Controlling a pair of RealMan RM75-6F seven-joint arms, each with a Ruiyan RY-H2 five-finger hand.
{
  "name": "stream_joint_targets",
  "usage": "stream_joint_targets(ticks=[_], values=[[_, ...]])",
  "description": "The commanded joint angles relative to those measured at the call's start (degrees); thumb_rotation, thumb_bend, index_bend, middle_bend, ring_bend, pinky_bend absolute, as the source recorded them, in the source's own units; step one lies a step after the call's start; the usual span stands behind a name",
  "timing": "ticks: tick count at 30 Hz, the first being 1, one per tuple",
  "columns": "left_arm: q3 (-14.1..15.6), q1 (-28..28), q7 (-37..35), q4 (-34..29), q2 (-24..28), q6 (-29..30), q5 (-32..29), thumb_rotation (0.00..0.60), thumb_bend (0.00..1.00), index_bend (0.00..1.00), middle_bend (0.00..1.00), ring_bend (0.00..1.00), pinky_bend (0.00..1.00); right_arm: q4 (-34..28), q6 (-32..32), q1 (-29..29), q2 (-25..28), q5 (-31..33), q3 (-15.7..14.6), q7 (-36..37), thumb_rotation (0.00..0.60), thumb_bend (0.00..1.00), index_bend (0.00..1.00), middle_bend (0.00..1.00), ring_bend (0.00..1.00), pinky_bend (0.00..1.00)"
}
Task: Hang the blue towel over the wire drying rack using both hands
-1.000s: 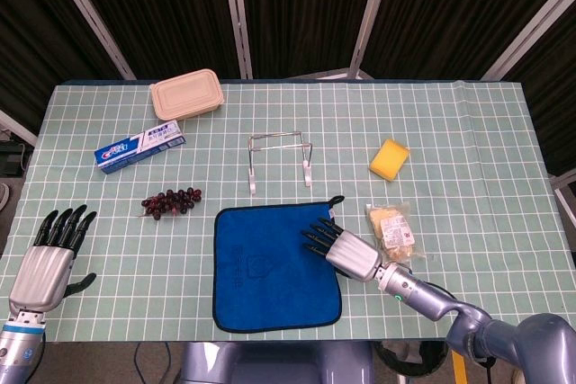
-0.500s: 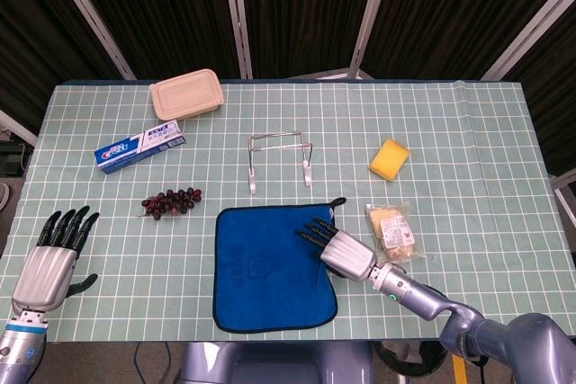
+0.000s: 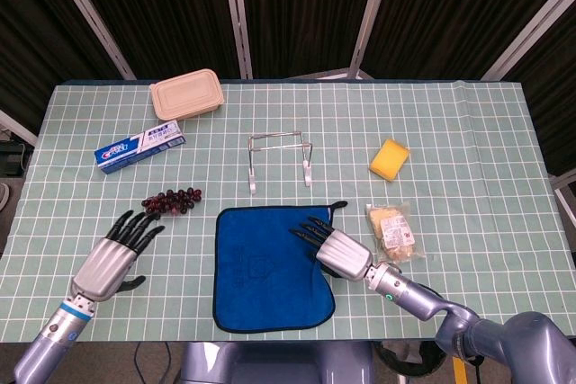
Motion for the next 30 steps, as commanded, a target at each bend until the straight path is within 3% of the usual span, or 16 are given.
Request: stream_joint_targets(ticks=[1,13,30], values=[[0.5,-7.9,-5.3,8.9,-6.0,-3.4,7.8,0.6,0.05,0.32,0.0,0.0,0.0,-1.4,0.0,0.3,0.4,0.2,0.2,-0.5,0.6,0.48,0.65,0.0,0.0,0.0],[1.8,-15.8,0.8,15.3,-11.6,-8.3,12.3,0.6,0.09,0.35,0.0,0.0,0.0,-2.9,-0.5,0.8,1.5,1.0,0.8,-2.8,0.6,0.48,0.65,0.0,0.0,0.0],[1.6,-17.5,-0.9,23.4,-17.3,-8.5,6.7,0.6,0.1,0.36,0.0,0.0,0.0,-2.2,-0.4,0.5,1.5,1.3,0.2,-2.6,0.6,0.48,0.63,0.0,0.0,0.0]])
